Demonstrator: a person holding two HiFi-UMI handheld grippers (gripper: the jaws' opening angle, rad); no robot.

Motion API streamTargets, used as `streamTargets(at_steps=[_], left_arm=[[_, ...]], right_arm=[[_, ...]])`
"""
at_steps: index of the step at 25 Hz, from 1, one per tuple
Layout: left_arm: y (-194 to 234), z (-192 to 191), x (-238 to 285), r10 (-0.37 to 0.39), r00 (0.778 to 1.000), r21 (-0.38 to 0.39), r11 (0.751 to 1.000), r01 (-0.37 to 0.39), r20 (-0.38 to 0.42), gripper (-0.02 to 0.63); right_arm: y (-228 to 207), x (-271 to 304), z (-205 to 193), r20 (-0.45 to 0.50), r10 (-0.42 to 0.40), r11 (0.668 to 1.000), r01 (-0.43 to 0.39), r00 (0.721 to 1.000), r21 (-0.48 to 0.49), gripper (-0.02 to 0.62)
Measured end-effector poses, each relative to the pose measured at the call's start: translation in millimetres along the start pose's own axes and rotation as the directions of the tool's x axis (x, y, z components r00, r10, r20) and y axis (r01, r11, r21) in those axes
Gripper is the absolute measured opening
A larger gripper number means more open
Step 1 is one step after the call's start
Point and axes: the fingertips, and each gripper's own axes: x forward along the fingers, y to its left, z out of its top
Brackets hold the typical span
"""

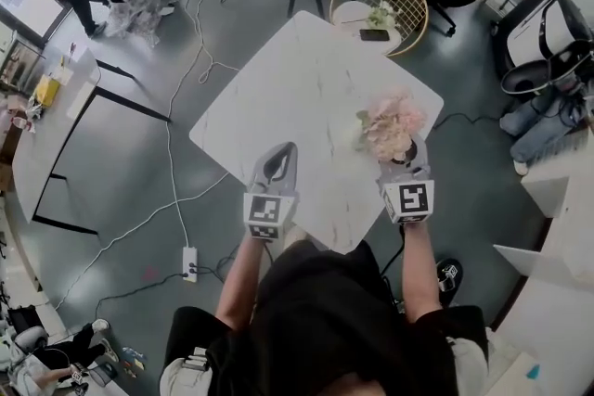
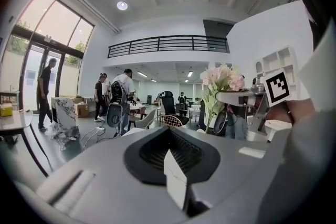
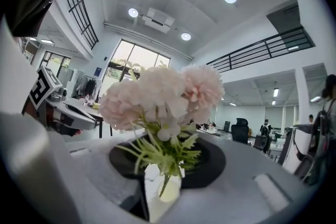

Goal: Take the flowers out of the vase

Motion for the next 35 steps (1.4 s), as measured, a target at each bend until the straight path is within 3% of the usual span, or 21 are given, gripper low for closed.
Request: streamTargets(at_steps=[23, 35], left_arm=[[-10.7, 19.8, -12.9, -0.183, 0.982, 0.051, 0.982, 0.181, 0.051, 0.008], [-28.8, 25.8, -17.5, -0.279, 0.959, 0.084, 0.958, 0.274, 0.055, 0.008]], right_arm=[[16.6, -43.3, 48.2, 0.056, -0.173, 0.984, 0.175, 0.983, -0.039, 0.132], [27.1, -74.5, 31.2, 0.011, -0.251, 0.968, 0.251, 0.968, -0.013, 0.132]])
